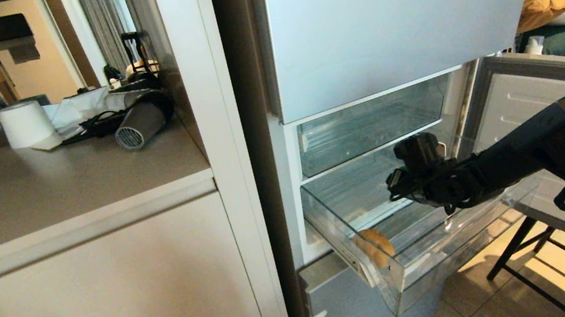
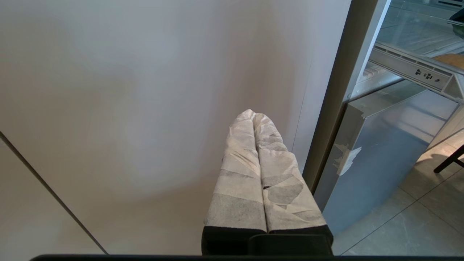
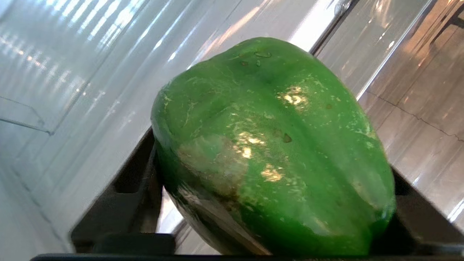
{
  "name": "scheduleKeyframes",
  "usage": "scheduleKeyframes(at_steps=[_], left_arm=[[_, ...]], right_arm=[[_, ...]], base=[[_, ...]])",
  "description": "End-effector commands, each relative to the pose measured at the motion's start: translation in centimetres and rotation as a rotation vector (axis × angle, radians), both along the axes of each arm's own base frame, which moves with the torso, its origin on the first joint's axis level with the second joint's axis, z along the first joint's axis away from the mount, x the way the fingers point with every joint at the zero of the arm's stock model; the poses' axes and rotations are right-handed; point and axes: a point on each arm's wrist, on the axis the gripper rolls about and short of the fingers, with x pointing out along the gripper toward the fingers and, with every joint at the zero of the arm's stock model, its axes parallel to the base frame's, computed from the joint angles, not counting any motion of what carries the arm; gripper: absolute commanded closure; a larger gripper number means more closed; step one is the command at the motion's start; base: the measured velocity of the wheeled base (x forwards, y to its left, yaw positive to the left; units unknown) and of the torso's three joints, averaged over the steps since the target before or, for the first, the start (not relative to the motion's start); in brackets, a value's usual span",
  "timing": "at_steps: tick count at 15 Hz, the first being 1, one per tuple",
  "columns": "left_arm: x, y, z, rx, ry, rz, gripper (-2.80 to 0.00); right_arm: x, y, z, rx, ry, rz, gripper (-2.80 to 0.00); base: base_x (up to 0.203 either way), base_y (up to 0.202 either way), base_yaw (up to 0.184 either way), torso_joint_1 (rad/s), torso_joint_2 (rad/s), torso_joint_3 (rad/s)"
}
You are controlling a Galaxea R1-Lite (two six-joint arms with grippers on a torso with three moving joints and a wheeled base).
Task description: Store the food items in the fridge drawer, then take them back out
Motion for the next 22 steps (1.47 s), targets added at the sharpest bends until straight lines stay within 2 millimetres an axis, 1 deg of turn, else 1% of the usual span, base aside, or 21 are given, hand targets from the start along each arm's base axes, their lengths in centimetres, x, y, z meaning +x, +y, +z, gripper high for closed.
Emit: scheduleKeyframes(at_steps=[1,7,10,12,15,18,21,22], left_arm=[[0.0,0.0,0.0,0.0,0.0,0.0,0.0],[0.0,0.0,0.0,0.0,0.0,0.0,0.0],[0.0,0.0,0.0,0.0,0.0,0.0,0.0],[0.0,0.0,0.0,0.0,0.0,0.0,0.0],[0.0,0.0,0.0,0.0,0.0,0.0,0.0],[0.0,0.0,0.0,0.0,0.0,0.0,0.0],[0.0,0.0,0.0,0.0,0.0,0.0,0.0],[0.0,0.0,0.0,0.0,0.0,0.0,0.0]], right_arm=[[0.0,0.0,-0.1,0.002,-0.001,-0.002,-2.8],[0.0,0.0,-0.5,0.0,0.009,-0.003,-2.8],[0.1,0.0,-0.3,0.001,0.001,-0.003,-2.8],[0.3,0.1,0.4,-0.002,-0.019,0.0,-2.8],[1.1,0.1,2.0,-0.016,-0.071,0.007,-2.8],[1.4,-0.3,2.5,-0.036,-0.086,0.005,-2.8],[0.8,-0.6,3.8,-0.052,-0.104,-0.012,-2.8],[0.5,-0.7,4.4,-0.055,-0.111,-0.012,0.0]], base=[[0.0,0.0,0.0,0.0,0.0,0.0],[0.0,0.0,0.0,0.0,0.0,0.0],[0.0,0.0,0.0,0.0,0.0,0.0],[0.0,0.0,0.0,0.0,0.0,0.0],[0.0,0.0,0.0,0.0,0.0,0.0],[0.0,0.0,0.0,0.0,0.0,0.0],[0.0,0.0,0.0,0.0,0.0,0.0],[0.0,0.0,0.0,0.0,0.0,0.0]])
